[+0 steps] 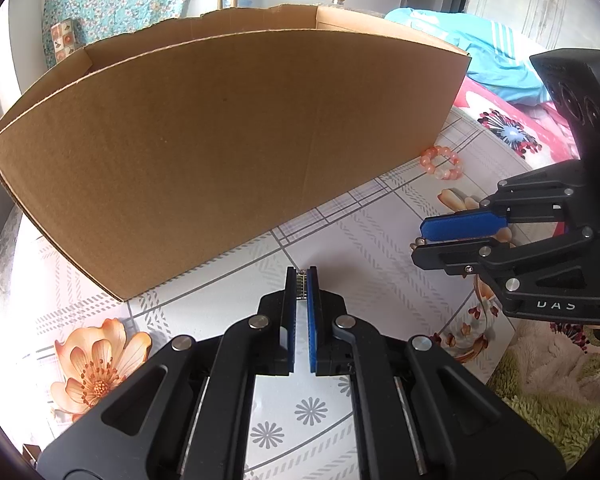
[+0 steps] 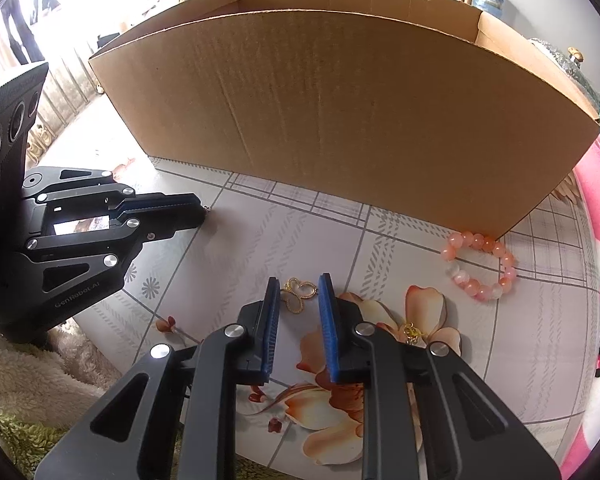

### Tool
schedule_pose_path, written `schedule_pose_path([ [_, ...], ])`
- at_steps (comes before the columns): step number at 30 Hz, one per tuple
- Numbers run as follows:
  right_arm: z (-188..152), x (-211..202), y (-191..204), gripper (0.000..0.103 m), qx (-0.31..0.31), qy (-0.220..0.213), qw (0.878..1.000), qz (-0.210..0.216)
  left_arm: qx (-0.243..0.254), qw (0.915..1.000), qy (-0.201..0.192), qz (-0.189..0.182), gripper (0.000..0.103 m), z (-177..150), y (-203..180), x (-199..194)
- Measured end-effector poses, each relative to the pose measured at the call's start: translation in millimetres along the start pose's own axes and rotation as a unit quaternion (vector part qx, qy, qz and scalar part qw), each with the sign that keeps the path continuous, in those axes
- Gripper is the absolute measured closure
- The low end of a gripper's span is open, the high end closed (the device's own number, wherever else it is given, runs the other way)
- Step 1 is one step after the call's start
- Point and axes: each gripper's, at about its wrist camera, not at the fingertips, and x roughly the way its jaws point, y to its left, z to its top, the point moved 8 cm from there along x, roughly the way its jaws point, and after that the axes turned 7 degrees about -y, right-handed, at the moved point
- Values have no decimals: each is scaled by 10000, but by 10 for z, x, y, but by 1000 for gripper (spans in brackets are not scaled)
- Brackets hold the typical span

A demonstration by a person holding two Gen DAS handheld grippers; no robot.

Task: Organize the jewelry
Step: 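Lift the gold charm with the right gripper and carry it over the box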

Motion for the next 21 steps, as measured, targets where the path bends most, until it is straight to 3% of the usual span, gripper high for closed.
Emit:
schedule_pose_path([
  [12,90,-475,-187,83,450,-551,9974,68,10,9993,-215,-301,99,72,-60,-218],
  [16,212,-775,-223,83,549,-1013,9931,212,104,9956,-640,-680,99,286,-146,-532],
  [21,596,-1108,-291,83,505,-1656,9840,432,193,9833,-1369,-1182,99,753,-247,-1002],
])
